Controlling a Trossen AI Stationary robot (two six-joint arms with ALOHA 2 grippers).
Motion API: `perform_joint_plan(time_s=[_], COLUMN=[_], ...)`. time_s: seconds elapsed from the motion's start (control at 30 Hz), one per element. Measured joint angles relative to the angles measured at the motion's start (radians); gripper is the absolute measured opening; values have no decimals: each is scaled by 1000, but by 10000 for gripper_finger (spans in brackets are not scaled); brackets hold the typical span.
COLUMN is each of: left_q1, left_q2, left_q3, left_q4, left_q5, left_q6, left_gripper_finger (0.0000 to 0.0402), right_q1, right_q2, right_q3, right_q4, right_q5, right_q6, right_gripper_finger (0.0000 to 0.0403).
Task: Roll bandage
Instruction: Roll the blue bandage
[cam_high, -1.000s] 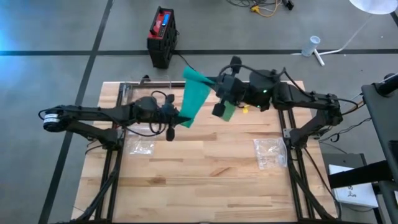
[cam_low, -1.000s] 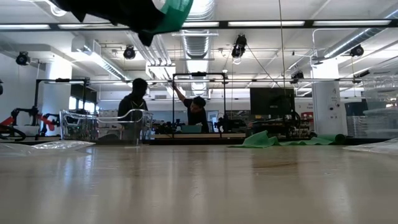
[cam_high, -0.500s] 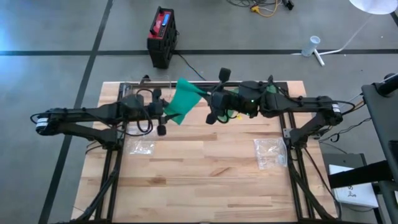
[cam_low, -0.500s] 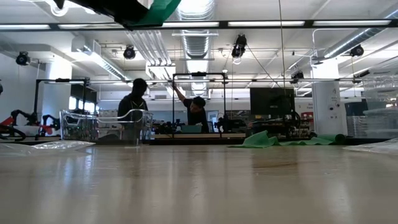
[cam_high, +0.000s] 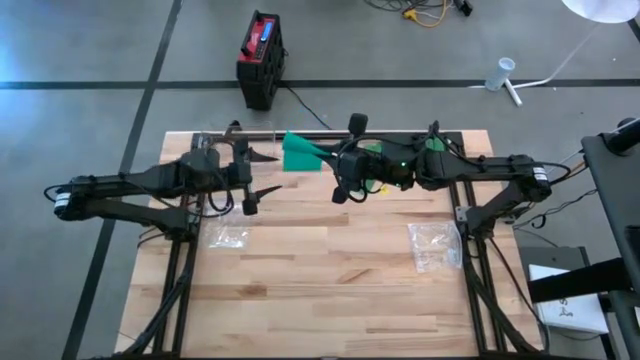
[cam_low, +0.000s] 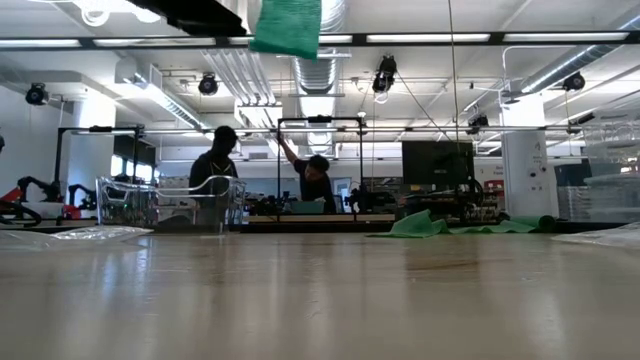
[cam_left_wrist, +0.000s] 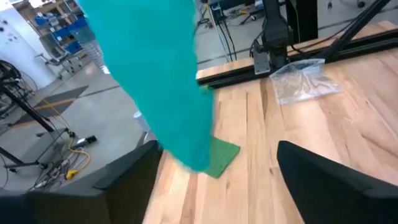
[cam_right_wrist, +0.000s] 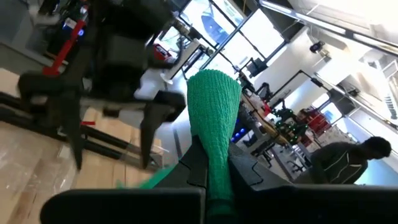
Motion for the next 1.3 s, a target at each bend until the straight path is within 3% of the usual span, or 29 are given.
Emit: perform_joint_plan(time_s=[0.27, 0.37, 0.47, 0.57, 0.8, 1.03, 1.3], left_q1=[-2, -2, -2, -3, 0, 7, 11], left_q2=[-17, 9, 45, 91, 229, 308, 314], left_q3=[208, 253, 270, 283, 342, 446, 444], left_q4=[-104, -46, 27, 72, 91, -58, -87], left_q5=[13, 81, 220, 265, 240, 149, 124], left_q6=[31, 60, 79, 114, 168, 166, 132], left_gripper_finger=[333, 328, 322, 317, 306, 282, 197], right_q1=[0, -3, -8, -15, -24, -24, -24], right_q2=[0, 0, 0, 0, 0, 0, 0], right_q3=[0, 0, 0, 0, 0, 0, 0], right_q4=[-98, -123, -142, -144, -138, -145, -153], right_q5=[-7, -7, -17, -60, -85, -112, -130], right_q6=[43, 52, 57, 71, 69, 73, 47], right_gripper_finger=[9, 9, 9, 9, 9, 10, 12])
